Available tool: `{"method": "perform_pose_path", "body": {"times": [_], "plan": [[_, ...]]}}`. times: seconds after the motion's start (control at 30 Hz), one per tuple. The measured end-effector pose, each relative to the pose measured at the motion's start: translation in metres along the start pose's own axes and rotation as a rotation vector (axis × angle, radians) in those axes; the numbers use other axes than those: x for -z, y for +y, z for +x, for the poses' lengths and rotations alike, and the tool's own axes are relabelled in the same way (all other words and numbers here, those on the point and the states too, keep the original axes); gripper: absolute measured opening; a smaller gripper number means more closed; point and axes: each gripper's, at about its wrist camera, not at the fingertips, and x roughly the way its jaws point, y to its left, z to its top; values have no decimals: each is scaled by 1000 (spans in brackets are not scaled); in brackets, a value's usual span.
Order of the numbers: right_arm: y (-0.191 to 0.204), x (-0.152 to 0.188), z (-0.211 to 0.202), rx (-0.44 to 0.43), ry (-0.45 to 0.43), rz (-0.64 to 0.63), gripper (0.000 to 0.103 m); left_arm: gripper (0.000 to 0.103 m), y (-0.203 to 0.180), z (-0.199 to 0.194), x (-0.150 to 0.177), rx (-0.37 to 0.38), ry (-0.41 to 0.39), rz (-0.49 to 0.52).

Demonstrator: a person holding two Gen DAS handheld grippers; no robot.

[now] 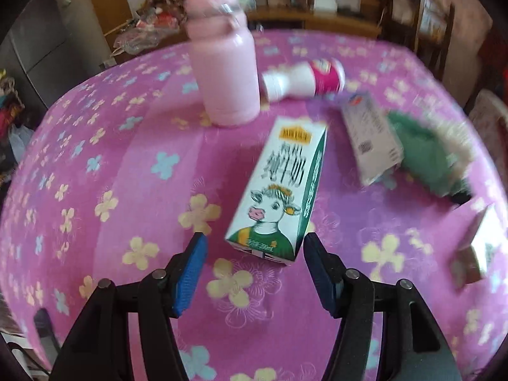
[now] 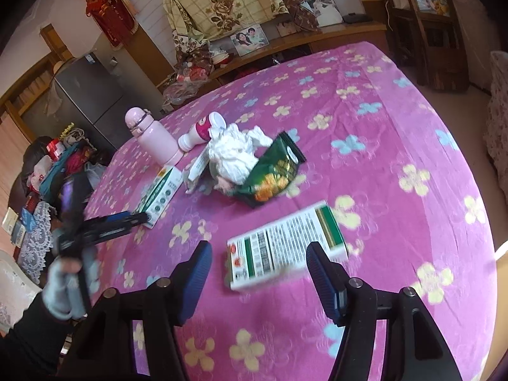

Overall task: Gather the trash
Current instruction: 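Grasp the white milk carton with the left gripper while the right grasps the green snack bag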

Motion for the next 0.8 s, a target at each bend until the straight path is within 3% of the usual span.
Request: {"method": "perform_pose_path", "body": {"times": [0.1, 0.2, 0.5, 0.6, 0.67, 0.7, 0.8], "plan": [[5, -15, 14, 29, 9, -30, 70, 72, 1, -7, -7, 24, -50, -8], [5, -32, 39, 62, 58, -50, 71, 73, -7, 3, -15, 32, -57, 21], [-19, -74, 88, 79, 95, 62, 71, 73, -27, 54, -39, -38, -2, 94], [-19, -80, 103, 72, 107, 72, 71, 73, -30, 64, -41, -28, 32, 86], [-18, -80, 112, 77, 117, 64, 63, 72, -27, 65, -39, -5, 39, 55], [-18, -77, 115, 69, 122, 65, 47, 66, -25, 65, -38, -5, 39, 46], [-18, -71, 107, 38, 89, 67, 37, 58, -20, 58, -31, -15, 25, 52]]}}
